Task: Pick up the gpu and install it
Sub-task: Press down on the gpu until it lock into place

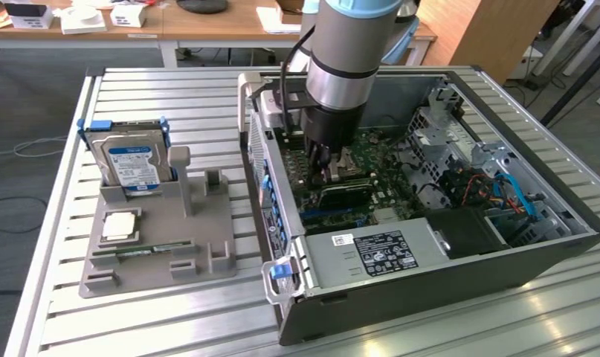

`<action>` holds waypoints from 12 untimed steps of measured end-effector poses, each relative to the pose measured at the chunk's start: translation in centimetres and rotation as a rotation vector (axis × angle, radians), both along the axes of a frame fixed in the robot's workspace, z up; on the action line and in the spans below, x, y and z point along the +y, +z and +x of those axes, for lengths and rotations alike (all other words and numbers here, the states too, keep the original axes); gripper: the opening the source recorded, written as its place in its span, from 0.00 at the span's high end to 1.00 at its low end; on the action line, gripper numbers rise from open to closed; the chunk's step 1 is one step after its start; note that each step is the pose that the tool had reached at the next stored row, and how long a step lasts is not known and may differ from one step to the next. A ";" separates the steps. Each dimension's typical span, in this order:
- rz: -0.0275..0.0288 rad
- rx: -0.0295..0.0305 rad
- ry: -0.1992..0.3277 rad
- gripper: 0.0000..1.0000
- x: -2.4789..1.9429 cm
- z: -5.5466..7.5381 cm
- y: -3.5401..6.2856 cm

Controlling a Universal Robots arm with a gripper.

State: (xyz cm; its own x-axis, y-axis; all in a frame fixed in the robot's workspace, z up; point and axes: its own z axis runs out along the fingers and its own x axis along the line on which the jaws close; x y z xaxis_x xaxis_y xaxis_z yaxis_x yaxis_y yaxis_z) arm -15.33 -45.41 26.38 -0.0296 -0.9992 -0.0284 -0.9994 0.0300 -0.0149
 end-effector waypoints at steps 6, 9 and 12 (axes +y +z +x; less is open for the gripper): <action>0.0003 -0.0001 0.000 0.89 0.00 0.0 -0.08; 0.0002 -0.0002 0.000 0.89 0.00 0.0 -0.08; 0.0000 -0.0001 0.000 0.89 0.00 0.0 -0.08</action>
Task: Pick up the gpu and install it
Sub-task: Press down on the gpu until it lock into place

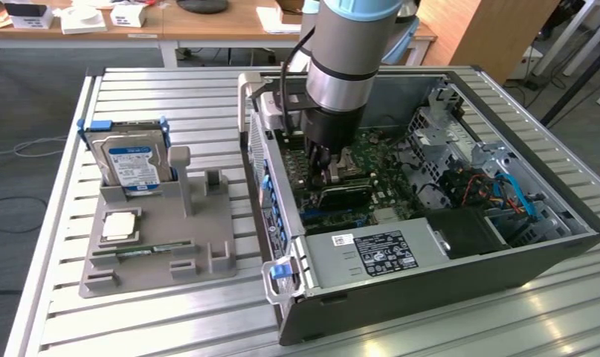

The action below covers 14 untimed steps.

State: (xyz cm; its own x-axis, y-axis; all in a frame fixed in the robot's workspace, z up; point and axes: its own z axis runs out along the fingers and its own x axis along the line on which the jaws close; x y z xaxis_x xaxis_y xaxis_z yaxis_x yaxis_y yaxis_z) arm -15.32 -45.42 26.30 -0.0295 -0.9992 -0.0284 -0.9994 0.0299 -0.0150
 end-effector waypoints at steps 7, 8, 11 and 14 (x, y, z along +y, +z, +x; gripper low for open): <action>0.0002 -0.0001 0.000 0.89 0.00 0.0 -0.10; 0.0002 -0.0001 0.000 0.89 0.00 0.0 -0.11; 0.0003 -0.0002 0.000 0.89 0.00 0.0 -0.09; 0.0009 -0.0006 0.000 0.89 0.01 0.0 0.18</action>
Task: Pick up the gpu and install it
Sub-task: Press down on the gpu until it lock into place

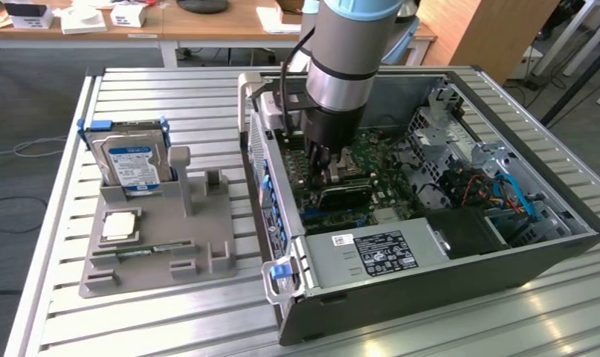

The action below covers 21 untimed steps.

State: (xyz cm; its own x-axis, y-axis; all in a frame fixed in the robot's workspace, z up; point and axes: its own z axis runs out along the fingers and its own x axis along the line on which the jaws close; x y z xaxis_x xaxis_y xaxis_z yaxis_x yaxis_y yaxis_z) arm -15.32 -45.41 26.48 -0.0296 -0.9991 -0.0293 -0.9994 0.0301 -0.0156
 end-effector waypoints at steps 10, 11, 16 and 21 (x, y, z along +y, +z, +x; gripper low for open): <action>-0.0011 0.0006 0.000 0.89 -0.01 0.0 1.84; -0.0009 0.0004 0.000 0.89 -0.01 0.0 1.84; -0.0011 0.0005 0.000 0.89 -0.01 0.1 1.85; -0.0011 0.0005 0.000 0.89 -0.01 0.8 1.85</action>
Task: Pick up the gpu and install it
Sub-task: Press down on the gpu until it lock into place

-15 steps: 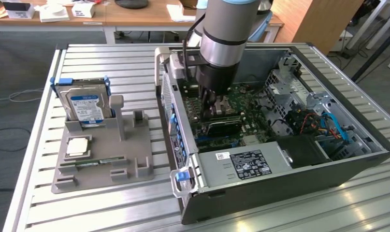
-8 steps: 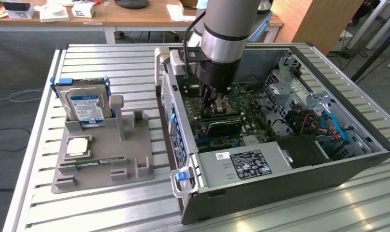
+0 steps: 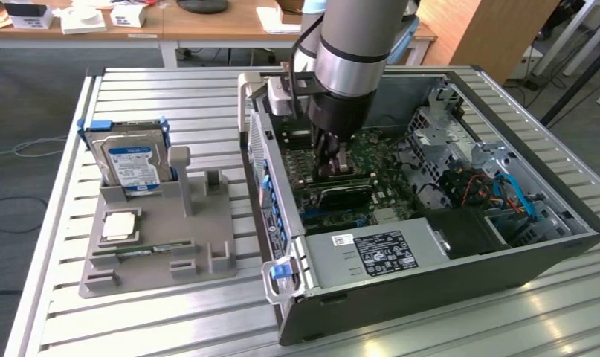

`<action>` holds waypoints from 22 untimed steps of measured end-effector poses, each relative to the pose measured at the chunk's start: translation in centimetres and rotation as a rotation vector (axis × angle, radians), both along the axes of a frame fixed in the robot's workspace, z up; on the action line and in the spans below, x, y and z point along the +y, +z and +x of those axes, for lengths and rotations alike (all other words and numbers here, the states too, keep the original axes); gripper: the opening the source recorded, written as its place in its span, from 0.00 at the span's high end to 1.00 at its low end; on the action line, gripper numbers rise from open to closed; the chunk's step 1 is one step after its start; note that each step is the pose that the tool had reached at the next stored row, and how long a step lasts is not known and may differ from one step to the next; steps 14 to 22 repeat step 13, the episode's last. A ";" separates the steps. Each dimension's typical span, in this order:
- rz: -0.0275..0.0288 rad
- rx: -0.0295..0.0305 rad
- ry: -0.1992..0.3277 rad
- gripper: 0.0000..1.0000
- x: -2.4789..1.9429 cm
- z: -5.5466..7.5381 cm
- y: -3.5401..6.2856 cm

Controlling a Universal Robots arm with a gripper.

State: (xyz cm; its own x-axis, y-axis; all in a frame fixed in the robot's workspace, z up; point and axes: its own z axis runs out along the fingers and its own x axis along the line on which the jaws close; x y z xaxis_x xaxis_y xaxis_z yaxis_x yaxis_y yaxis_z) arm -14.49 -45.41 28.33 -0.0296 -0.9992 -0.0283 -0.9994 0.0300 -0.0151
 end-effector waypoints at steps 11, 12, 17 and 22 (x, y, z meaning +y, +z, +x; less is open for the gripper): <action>0.0000 0.0000 0.000 0.89 0.00 1.0 0.00; -0.0001 0.0000 0.000 0.89 0.00 1.0 0.00; -0.0001 0.0000 0.000 0.89 0.00 1.0 0.00; -0.0001 0.0000 0.000 0.89 0.00 1.0 0.00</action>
